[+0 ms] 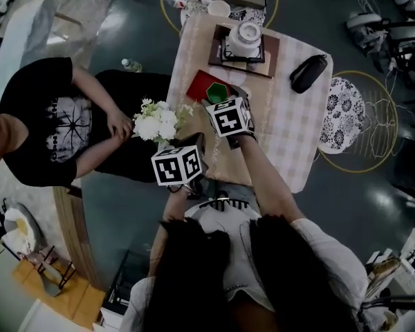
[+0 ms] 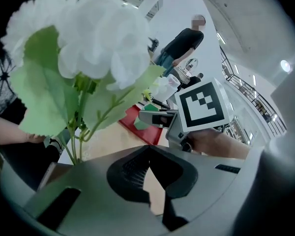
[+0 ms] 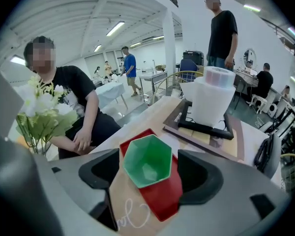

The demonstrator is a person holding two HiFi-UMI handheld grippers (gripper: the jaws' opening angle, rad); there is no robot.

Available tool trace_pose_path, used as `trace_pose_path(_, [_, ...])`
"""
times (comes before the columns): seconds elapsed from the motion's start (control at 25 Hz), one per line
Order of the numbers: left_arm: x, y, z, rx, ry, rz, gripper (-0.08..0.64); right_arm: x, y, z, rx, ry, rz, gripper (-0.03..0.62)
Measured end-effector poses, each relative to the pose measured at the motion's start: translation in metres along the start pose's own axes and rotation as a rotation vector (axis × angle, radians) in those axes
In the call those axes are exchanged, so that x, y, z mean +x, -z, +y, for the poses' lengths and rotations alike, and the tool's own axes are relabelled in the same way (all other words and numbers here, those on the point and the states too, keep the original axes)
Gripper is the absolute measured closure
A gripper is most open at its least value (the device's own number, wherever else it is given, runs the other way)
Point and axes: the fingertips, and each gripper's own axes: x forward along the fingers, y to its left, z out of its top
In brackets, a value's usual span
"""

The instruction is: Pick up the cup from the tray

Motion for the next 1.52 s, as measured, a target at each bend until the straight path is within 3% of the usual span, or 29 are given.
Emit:
trace_pose_path(0.48, [0.004,0.001,0.005,-0.019,-0.009,0.004,0.552,0.017,0.008,-0.003,-0.02,-0.005,0.067,0.256])
trace_pose_path(0.88, [0.006,0.002,-0.002,0.021,0.016,0.021,0.552,-0.015,0.011,-0.022,0.024,0.051,0.029,0.268])
trace_pose_path(1.52, [0.027,0.015,-0.054,0.166,0.093,0.091,0.552,-0.085,0.096,-0.103,0.183,0.207,0.042,0.27])
